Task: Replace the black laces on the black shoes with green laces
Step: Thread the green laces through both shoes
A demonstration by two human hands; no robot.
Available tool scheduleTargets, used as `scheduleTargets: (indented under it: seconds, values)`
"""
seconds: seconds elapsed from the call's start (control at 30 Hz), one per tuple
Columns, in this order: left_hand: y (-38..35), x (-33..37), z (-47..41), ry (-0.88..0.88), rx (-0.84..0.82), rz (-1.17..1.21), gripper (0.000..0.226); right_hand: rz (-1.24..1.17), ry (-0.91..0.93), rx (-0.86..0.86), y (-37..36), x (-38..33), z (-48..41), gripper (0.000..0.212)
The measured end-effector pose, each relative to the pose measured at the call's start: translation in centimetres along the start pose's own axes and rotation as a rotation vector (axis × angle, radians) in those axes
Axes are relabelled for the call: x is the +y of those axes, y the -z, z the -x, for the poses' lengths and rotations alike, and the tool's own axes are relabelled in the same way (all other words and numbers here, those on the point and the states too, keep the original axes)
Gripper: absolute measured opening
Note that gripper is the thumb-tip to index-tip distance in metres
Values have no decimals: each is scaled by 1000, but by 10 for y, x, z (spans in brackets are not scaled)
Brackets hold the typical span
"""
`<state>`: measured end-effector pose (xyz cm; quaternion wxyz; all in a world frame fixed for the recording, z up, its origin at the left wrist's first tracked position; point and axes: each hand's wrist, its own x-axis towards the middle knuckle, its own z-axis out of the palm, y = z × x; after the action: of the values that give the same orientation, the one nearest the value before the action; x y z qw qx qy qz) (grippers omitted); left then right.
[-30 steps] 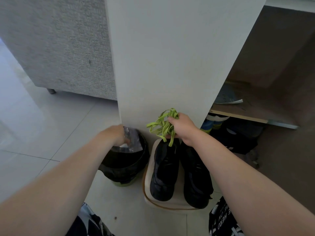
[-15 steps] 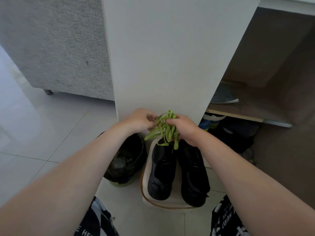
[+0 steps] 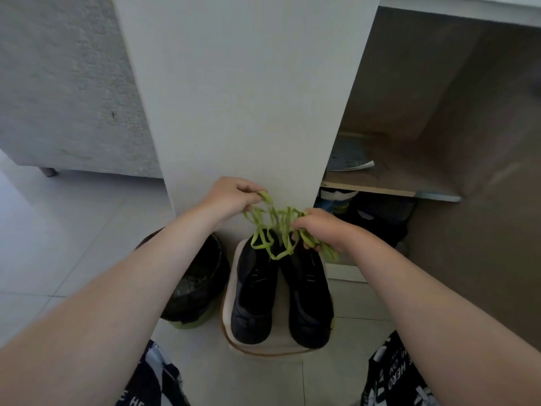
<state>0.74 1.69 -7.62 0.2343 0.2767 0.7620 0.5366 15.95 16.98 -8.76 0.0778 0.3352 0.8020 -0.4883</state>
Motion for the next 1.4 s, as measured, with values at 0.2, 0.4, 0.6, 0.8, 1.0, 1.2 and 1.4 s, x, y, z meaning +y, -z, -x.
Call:
scheduleTargets:
  seconds: [0.2, 0.4, 0.6, 0.8, 1.0, 1.2, 1.4]
  values:
    - [-26, 5, 11, 49, -243, -119, 10, 140, -70, -75, 1, 18, 1, 18]
    - [-30, 14, 12, 69, -401, 162, 18, 204, -52, -122, -5, 17, 0, 21]
    - [-28, 0, 16, 224, -622, -247, 17, 256, -13, -181, -14, 14, -6, 30]
    - [-25, 0, 12, 153, -460, -211, 18, 287, -36, -143, -9, 11, -11, 31]
    - [-18, 14, 7, 19, -246, 25, 20, 486, 53, -56, -9, 21, -20, 54]
    - [-21, 23, 16, -63, -275, -5, 19, -137, 284, -55, -10, -8, -6, 52]
    - [-13, 31, 10, -83, -88, 371, 21, -238, 228, -256, -15, -8, 2, 33]
